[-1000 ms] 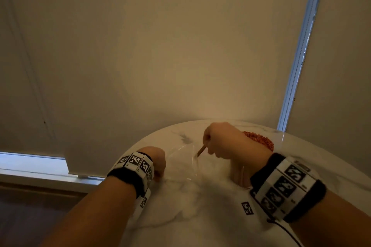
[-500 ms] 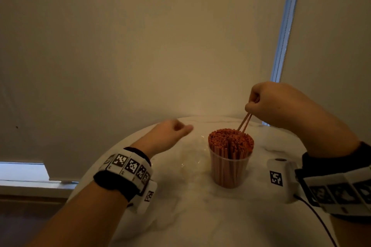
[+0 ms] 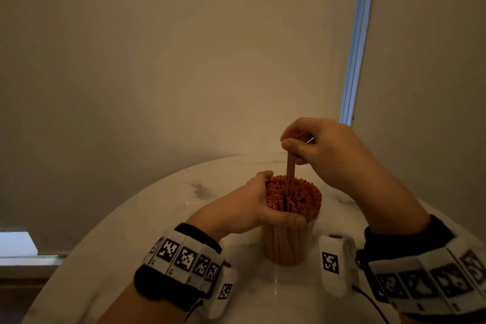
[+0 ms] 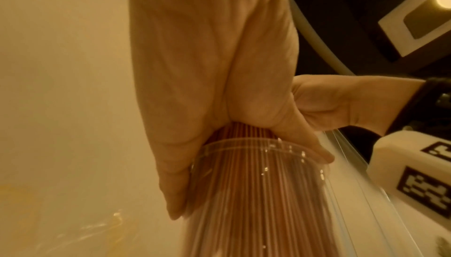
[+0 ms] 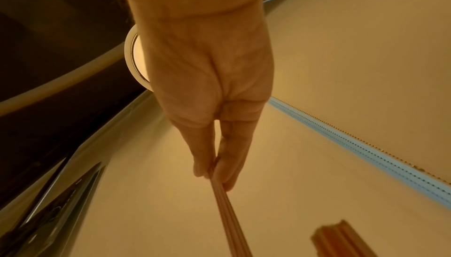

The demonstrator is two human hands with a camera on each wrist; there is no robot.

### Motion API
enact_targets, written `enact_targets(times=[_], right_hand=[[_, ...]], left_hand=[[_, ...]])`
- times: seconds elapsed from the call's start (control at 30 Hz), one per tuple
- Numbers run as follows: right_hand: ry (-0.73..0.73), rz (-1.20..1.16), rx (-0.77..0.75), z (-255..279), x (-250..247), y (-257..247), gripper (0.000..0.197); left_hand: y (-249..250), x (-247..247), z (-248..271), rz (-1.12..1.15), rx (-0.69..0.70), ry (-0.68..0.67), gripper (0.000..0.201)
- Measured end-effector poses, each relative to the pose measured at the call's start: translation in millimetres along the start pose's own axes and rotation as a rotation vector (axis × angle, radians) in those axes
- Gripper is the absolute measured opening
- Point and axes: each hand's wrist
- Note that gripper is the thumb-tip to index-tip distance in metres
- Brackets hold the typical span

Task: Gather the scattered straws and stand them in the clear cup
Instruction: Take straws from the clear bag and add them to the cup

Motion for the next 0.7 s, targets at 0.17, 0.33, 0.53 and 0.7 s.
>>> enact_targets(times=[0.17, 0.33, 0.53, 0.7], right_hand=[[0.050, 0.046, -0.025, 2, 7, 0, 0.007], [-0.491, 0.292, 0.073, 5, 9, -2, 0.020], [-0.327, 0.132, 0.004, 2, 4, -4, 0.006], [-0.498, 0.261, 0.041, 6, 17, -2, 0.004]], left_hand=[[1, 2, 3, 0.033, 0.007, 0.025, 0.116], [3, 5, 5, 0.110, 0.018, 0.045, 0.099], [4, 6, 6, 0.143, 0.064, 0.039, 0.074], [3, 6, 9, 0.161, 0.063, 0.062, 0.076]])
Point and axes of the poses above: each hand's wrist, its own z-axis away from the middle knuckle, its own x-axis out of the palm, y = z × x, and after that the axes turned 7 degrees about y, right-handed
